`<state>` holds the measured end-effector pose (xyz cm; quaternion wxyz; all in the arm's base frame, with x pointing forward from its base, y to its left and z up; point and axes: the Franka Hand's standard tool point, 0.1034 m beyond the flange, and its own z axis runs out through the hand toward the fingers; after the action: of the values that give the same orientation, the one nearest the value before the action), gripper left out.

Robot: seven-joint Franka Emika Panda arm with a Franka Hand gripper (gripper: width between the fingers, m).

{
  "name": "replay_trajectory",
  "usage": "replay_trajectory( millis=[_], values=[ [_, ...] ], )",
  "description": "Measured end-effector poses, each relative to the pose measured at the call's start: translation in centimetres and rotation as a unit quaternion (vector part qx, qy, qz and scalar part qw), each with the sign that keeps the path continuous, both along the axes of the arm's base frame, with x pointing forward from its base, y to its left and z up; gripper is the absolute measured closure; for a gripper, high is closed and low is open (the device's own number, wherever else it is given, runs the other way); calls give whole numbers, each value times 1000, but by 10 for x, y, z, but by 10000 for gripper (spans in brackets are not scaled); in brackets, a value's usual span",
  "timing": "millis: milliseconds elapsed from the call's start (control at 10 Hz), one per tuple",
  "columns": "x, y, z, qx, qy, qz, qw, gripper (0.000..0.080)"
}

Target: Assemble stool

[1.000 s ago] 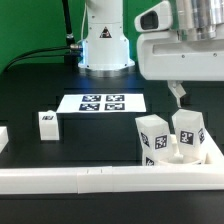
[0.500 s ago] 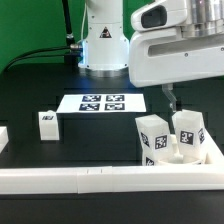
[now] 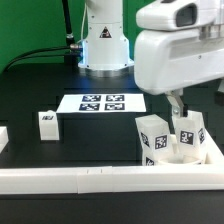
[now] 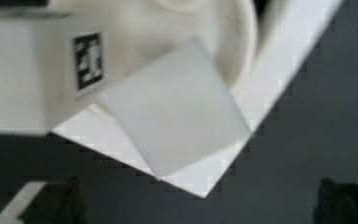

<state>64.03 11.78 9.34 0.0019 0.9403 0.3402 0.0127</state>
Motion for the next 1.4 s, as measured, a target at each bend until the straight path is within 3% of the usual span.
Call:
replay_trajectory(
  millis=[400, 700, 1000, 1200, 1400],
  values=[
    [0, -2, -4, -2, 1, 20, 1000, 151],
    [-9, 0, -24, -4, 0, 19, 1000, 151],
    [-10, -2, -27, -3, -7, -1, 1000, 161],
    [-10, -1, -27, 0, -6, -82, 997, 458],
    [-10, -1, -27, 3, -6, -147, 989, 458]
  ],
)
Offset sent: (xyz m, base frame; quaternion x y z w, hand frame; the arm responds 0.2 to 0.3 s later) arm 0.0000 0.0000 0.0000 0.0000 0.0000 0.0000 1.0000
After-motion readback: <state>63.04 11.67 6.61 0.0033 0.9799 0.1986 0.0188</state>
